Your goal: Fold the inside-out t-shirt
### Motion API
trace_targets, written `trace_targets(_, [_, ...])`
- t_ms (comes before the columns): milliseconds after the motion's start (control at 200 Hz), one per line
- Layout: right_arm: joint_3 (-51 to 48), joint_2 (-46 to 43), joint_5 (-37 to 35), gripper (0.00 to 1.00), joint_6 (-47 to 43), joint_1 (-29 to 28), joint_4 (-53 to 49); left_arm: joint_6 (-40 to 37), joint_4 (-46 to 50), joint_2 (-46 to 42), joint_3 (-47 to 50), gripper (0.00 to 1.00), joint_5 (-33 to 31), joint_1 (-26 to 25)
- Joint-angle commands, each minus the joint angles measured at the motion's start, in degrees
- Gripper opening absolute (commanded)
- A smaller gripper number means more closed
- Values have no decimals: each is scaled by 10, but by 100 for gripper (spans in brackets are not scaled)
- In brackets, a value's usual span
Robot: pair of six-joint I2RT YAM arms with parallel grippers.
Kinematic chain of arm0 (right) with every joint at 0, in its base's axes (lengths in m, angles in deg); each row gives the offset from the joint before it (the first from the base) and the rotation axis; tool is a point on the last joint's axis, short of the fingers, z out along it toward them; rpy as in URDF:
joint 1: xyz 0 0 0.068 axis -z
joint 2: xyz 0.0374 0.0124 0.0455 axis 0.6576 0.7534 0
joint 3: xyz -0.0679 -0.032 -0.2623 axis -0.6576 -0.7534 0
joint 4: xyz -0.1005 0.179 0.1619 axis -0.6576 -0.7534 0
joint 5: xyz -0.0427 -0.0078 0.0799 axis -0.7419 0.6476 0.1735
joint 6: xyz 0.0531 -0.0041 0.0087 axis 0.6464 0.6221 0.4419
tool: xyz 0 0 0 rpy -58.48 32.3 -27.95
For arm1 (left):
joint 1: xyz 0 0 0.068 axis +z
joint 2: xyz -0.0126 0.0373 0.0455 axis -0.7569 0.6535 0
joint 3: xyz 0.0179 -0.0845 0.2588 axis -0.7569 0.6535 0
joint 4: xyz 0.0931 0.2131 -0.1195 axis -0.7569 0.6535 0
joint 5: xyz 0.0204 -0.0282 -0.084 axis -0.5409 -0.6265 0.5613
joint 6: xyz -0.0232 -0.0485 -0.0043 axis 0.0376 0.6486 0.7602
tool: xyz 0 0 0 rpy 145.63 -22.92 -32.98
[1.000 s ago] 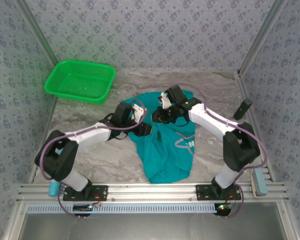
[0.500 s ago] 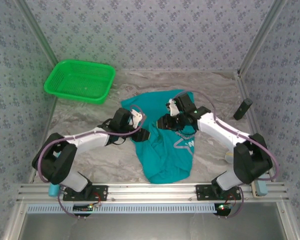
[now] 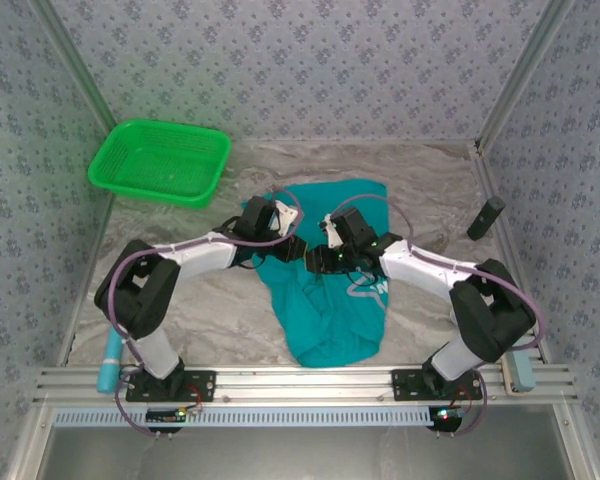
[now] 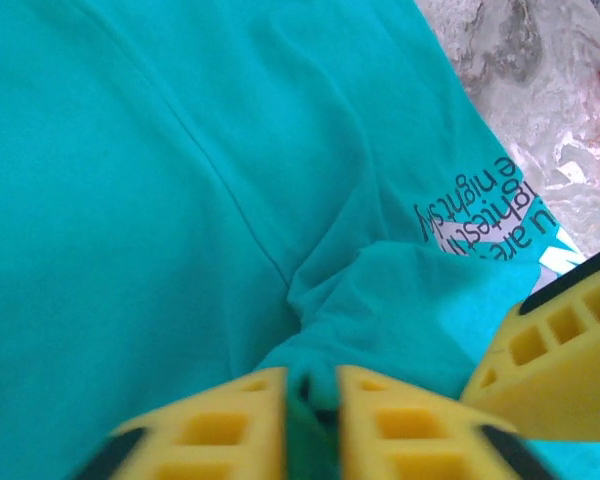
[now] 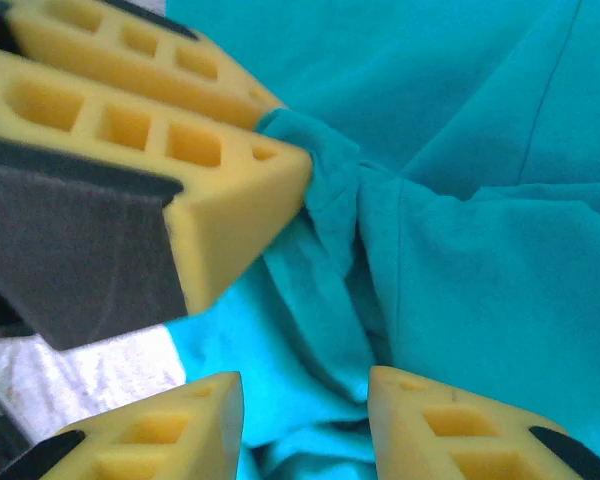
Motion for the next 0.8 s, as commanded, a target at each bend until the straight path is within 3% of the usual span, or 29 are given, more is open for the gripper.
trace_targets(0, [-12,29,-21,40,-13,-5,48,4,-11,-6,-19,8,52,3])
trace_targets(125, [-3,69,2,39,-20,-8,72,9,-8,-13,-16,4,68,13])
trace_targets(230, [-5,72,24,16,-28,-10,87,27,-18,-12,-8,3,80,25])
trace_targets(315, [-8,43,44,9,-51,-16,76,33,-19,-17,-5,3,84,29])
trace_targets(550, [29,-55,127,10,-189,-87,-87,33,-15,-17,-14,4,84,30])
trace_targets(675, [67,-15,191,24,-221,-156,-127,40,-20,-6,-16,8,89,31])
trace_targets(795, [70,-6,182,31,-215,-170,-117,40,-17,-16,2,18,82,30])
